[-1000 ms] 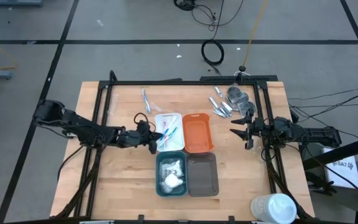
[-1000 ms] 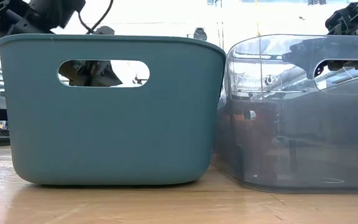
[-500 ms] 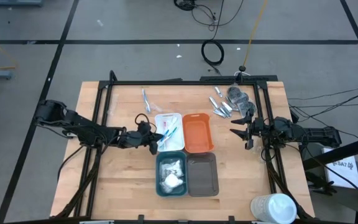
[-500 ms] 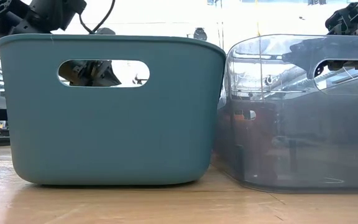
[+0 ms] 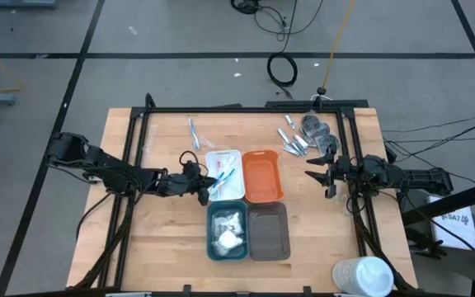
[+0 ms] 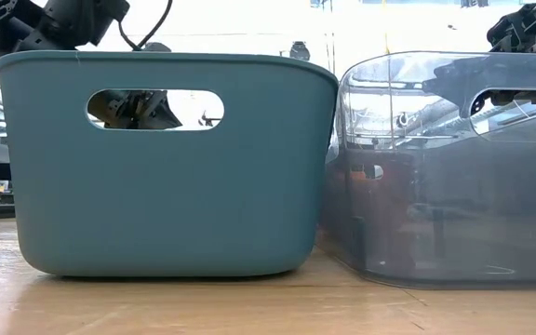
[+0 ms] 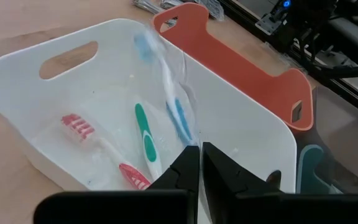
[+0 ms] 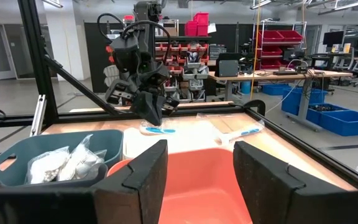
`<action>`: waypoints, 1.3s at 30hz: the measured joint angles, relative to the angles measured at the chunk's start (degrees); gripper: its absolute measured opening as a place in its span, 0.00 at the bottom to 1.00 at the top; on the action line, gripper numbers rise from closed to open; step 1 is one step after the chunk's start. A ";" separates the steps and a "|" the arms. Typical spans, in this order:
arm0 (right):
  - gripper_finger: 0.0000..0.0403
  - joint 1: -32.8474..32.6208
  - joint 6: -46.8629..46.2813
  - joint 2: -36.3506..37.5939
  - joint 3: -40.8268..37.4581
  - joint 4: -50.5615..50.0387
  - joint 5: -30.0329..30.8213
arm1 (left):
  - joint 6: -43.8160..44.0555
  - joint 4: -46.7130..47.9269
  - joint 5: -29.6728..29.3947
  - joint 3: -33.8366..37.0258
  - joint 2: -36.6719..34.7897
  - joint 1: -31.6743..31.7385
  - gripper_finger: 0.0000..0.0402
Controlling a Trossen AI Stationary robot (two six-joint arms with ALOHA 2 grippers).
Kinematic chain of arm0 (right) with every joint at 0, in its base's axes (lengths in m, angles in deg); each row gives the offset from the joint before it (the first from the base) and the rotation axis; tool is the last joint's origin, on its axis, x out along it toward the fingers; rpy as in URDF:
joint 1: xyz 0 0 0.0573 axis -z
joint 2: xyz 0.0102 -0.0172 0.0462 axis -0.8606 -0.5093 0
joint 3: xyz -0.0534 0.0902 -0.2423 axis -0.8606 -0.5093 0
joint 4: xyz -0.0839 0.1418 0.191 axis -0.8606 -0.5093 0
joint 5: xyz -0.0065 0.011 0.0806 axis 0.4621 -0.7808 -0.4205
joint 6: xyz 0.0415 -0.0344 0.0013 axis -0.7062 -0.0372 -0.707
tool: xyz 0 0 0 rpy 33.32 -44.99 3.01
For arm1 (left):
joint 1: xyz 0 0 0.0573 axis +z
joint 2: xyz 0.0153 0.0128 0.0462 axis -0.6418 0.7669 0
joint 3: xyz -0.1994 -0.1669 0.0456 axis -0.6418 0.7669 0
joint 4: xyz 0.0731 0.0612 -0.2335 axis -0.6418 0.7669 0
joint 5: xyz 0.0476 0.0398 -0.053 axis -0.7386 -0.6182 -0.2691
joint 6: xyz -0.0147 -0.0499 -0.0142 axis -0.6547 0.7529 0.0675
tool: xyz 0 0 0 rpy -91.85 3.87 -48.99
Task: Pick & Place Travel size toiletries
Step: Put the top blue toothbrush into the white bin, then put the blue toothbrush into the white bin
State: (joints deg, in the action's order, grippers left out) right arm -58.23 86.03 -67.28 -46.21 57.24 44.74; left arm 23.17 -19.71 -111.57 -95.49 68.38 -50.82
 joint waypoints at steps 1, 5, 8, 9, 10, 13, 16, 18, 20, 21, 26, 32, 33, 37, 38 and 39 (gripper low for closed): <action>0.43 -0.02 0.01 -0.01 0.01 0.00 0.00 | 0.13 0.00 0.00 0.00 0.00 0.00 0.05; 0.43 -0.01 0.00 -0.01 0.00 0.00 0.00 | 1.02 0.00 0.00 0.00 0.00 0.00 0.05; 0.43 0.00 0.01 0.01 0.01 0.00 0.00 | 1.07 -0.28 0.00 0.00 0.00 0.00 0.05; 0.43 -0.01 0.00 0.01 0.01 0.00 0.00 | 1.08 -0.52 -0.01 0.00 0.00 0.00 0.05; 0.43 -0.02 -0.01 -0.01 -0.01 0.00 0.00 | 1.17 -0.76 -0.02 0.00 0.00 0.00 0.05; 0.43 -0.01 -0.01 0.01 0.01 0.00 0.00 | 1.42 -1.74 0.00 0.00 0.00 0.00 0.05; 0.43 -0.02 0.00 0.01 -0.01 0.00 0.00 | 0.52 -3.44 -0.01 0.00 0.00 0.00 0.05; 0.43 0.00 0.01 0.01 0.01 0.00 0.00 | -0.71 -4.64 -0.04 0.00 0.00 0.03 0.07; 0.43 -0.01 0.00 0.00 0.00 0.00 0.00 | -1.54 -5.89 -0.12 0.00 0.00 0.40 0.10; 0.43 -0.02 -0.01 0.01 -0.01 0.00 0.00 | -1.75 -6.50 -0.16 0.00 -0.03 0.73 0.12; 0.44 -0.02 -0.01 -0.01 -0.01 0.00 0.00 | -0.70 -7.05 -0.21 0.02 -1.98 3.17 0.27; 0.43 0.00 0.00 0.00 0.01 0.00 0.00 | -2.81 -6.56 2.88 0.04 -5.73 6.96 0.43; 0.43 -0.01 0.01 0.00 0.00 0.00 0.00 | -3.14 -5.95 2.93 0.04 -6.30 7.55 0.45; 0.43 -0.01 0.01 0.01 0.00 0.00 0.00 | -3.10 -1.88 2.33 0.04 -8.97 10.91 0.48; 0.43 -0.01 0.00 0.01 0.00 0.00 0.00 | -3.20 -0.02 1.78 0.04 -9.82 11.97 0.48; 0.44 -0.02 0.00 0.01 0.01 0.01 0.00 | -3.31 1.88 0.95 0.04 -10.39 13.08 0.47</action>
State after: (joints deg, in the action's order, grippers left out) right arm -58.26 86.03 -67.27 -46.21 57.25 44.74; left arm 19.86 -17.84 -110.62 -95.44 57.99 -37.74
